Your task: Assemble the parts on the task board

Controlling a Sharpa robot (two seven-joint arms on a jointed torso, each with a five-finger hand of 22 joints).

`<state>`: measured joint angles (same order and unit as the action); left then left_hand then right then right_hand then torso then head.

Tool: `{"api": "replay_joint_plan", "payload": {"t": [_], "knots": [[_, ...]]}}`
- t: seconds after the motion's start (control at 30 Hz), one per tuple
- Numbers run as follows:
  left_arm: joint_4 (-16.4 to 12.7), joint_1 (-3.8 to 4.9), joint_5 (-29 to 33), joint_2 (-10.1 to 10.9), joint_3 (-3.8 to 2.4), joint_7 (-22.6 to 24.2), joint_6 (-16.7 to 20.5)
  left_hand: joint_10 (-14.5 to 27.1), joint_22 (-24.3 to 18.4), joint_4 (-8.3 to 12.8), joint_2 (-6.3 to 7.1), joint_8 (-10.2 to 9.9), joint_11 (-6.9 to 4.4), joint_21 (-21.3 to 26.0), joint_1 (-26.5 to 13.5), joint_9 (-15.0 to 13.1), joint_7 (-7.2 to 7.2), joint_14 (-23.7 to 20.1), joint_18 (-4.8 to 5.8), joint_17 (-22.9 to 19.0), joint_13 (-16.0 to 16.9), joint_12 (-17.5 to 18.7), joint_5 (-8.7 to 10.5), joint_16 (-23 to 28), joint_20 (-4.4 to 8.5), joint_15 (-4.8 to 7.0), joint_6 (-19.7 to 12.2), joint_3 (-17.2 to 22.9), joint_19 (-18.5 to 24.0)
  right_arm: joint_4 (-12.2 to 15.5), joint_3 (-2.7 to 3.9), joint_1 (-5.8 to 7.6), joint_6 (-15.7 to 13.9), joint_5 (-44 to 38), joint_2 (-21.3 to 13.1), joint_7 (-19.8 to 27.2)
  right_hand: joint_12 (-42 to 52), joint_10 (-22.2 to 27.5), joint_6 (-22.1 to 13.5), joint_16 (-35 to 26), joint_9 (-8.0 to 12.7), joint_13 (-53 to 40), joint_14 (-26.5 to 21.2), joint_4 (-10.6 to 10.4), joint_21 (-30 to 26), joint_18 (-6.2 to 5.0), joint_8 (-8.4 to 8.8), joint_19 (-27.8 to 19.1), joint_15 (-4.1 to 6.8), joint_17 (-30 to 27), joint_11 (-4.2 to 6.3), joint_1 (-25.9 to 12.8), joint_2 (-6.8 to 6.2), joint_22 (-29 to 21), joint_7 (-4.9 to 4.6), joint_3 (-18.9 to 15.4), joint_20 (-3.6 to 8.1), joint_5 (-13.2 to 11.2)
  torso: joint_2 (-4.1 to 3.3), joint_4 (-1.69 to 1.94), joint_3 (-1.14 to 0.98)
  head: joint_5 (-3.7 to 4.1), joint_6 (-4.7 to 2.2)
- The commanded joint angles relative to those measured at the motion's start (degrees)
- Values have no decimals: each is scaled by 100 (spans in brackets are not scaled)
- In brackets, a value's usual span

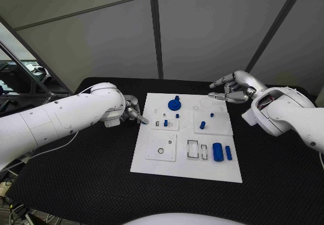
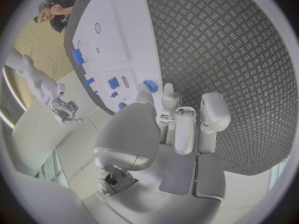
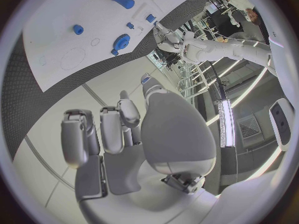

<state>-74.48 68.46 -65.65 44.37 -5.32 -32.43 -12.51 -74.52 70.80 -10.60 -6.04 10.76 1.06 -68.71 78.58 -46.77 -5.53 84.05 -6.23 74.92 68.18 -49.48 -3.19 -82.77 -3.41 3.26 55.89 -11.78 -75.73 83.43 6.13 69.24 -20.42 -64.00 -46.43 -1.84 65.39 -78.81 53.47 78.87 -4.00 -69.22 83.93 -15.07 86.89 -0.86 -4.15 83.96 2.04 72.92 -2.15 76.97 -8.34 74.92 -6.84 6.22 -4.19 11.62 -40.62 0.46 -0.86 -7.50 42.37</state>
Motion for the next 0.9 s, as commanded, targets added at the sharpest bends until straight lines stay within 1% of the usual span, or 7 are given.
{"api": "replay_joint_plan", "payload": {"t": [0.03, 0.13, 0.37, 0.7, 0.73, 0.83, 0.9], "knots": [[45, -79, -45, -18, 60, -65, -200, 39, 9, 191, -155, 10, -19, 31, 236, 1163, 23, 368, 55, 814, -31, 19, -225, -15, -11, -39, -67, 115, -10, 5, 3, 10, 28, -8, 3, 29, 21, -4, 39, -10, 7, -7, 246, -12, -2, -19, 36, 365, 39, 5, 18, -40, 15, 1130, -5, 12, 24, -34, 3, 5, 0, -13, -1], [48, -79, -12, -8, 60, -45, -228, 72, 6, 359, -275, -36, -7, 53, 369, 1301, 0, 364, 56, 810, -84, 78, -390, -13, -20, -48, -114, 156, 5, 3, 3, 10, 31, -8, 5, 30, 21, -4, 39, -10, 7, -7, 246, -12, -2, -19, 36, 365, 39, 5, 18, -40, 15, 1130, -5, 12, 24, -34, 1, 8, 0, -25, -7], [66, -79, 226, 36, 60, -5, -293, 128, -1, 629, -489, -142, 32, 96, 523, 1587, -48, 354, 49, 802, -180, 184, -548, -7, -41, -81, -200, 207, 34, -3, 3, 9, 38, -8, 3, 32, 30, -8, 42, -9, 6, -14, 247, -9, -3, -19, 35, 365, 40, 8, 19, -37, 20, 1130, -4, 15, 24, -33, 3, 10, 4, -49, -2], [95, -78, 428, 90, 60, 24, -383, 165, 4, 775, -591, -209, 62, 114, 527, 1791, -88, 350, 46, 806, -235, 239, -632, -15, -67, -109, -250, 190, 49, -18, 3, 7, 46, -8, 7, 33, 30, -8, 42, -9, 6, -14, 247, -9, -3, -19, 35, 365, 40, 8, 19, -37, 20, 1130, -4, 15, 24, -33, 2, 4, 6, -61, -21], [103, -78, 468, 98, 60, 24, -386, 169, 6, 805, -610, -211, 62, 117, 536, 1819, -92, 350, 45, 808, -239, 242, -670, -17, -69, -111, -247, 193, 51, -19, 3, 7, 47, -8, 6, 33, 30, -8, 42, -9, 6, -14, 247, -9, -3, -19, 35, 365, 40, 8, 19, -37, 20, 1130, -4, 15, 24, -33, 2, 4, 6, -62, -21], [137, -75, 588, 126, 60, 38, -376, 181, 14, 960, -694, -205, 58, 122, 605, 1921, -86, 349, 41, 813, -253, 240, -1001, -26, -73, -109, -211, 237, 56, -22, 3, 6, 49, -8, 4, 33, 30, -8, 42, -9, 6, -14, 247, -9, -3, -19, 35, 365, 40, 8, 19, -37, 20, 1130, -4, 15, 24, -33, 4, 8, 5, -62, -21], [159, -73, 659, 144, 60, 63, -345, 179, 22, 1078, -748, -170, 44, 121, 673, 1953, -67, 350, 40, 818, -260, 235, -1126, -32, -71, -104, -154, 291, 56, -24, 3, 5, 51, -8, 3, 32, 30, -8, 42, -9, 6, -14, 247, -9, -3, -19, 35, 365, 40, 8, 19, -37, 20, 1130, -4, 15, 24, -33, 4, 9, 5, -62, -30]]}}
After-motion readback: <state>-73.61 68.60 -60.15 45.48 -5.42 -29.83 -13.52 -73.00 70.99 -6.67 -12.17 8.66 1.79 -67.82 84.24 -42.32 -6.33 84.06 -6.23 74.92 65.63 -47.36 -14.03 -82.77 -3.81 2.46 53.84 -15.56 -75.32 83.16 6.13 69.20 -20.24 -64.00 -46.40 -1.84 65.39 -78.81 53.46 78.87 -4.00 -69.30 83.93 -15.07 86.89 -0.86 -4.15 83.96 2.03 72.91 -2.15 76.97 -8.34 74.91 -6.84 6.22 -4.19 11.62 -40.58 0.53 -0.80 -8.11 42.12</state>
